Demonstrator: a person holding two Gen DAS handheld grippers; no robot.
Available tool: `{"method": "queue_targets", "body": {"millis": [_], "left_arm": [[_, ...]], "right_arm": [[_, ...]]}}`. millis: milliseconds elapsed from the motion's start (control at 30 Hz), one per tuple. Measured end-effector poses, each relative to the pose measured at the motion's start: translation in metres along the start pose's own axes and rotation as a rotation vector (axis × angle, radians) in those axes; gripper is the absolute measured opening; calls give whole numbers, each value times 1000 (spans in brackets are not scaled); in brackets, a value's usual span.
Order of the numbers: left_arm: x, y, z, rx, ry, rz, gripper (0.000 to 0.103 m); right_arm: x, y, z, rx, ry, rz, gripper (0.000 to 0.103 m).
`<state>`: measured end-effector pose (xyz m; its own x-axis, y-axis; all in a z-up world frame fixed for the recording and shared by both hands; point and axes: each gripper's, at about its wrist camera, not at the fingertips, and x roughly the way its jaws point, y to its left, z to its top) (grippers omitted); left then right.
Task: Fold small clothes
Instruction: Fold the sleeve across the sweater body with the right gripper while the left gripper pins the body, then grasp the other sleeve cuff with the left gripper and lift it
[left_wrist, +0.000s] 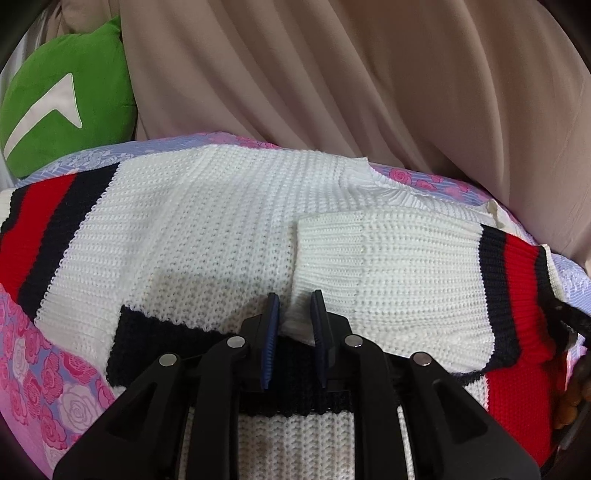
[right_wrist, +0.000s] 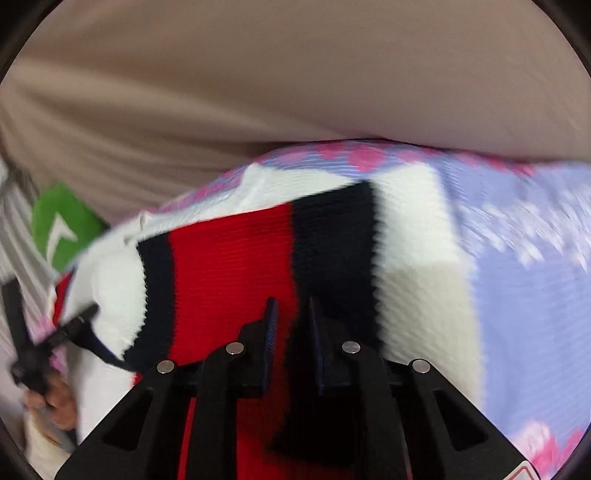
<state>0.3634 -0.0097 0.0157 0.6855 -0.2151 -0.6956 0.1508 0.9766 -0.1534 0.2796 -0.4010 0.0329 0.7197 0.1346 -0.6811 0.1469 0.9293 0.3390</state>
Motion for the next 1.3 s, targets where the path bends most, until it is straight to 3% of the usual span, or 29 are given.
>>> {"method": "queue_targets", "body": {"millis": [67,133,167,200,233,333,433,500,533,700,767,900,1000,1100,1167,1300], "left_arm": [[0,0,0,-1,1,0,17],[1,-1,0,5,2,5,17],[1,-2,0,9,1,10,17],[1,-3,0,11,1,13,17],[1,-2,0,10,1,11,17],[0,-1,0,-4,1,-2,18],[0,0,0,-6,0,-1,19],[0,1,0,-9,-1,-1,20],[-1,2,0,-11,-1,-3,20],[-2,5,0,-16,-3,-8,20],[-2,5,0,-17,-3,-8,20],[-9,13,0,-56,-30,-19,21],[-22,38,0,-143,-68,10,42],[-41,77,1,-216,-72,15,50],[-59,118,1,-270,-73,38,60],[-88,216,7,-405,-97,170,70]], "right_arm": [[-36,-6,-7,-13,-78,-15,24],[-47,-14,-18,-41,-79,-46,24],[-41,-16,-22,-53,-45,-78,24],[-30,-22,-28,-62,2,-120,15],[-25,-28,-33,-65,2,-124,13],[-46,-31,-38,3,-38,-89,14],[-62,-21,-43,-72,-71,-134,17],[-48,-27,-49,-79,-16,-167,14],[-33,-16,-45,-79,-31,-154,13],[-53,-10,-42,-85,-63,-159,16],[-42,-14,-49,-100,-28,-185,12],[-46,-15,-54,-107,-64,-175,12],[-51,-22,-54,-85,-80,-146,12],[-54,-29,-56,-62,-91,-124,13],[-53,-27,-55,-73,-90,-129,14],[-53,-26,-56,-75,-89,-130,15]]}}
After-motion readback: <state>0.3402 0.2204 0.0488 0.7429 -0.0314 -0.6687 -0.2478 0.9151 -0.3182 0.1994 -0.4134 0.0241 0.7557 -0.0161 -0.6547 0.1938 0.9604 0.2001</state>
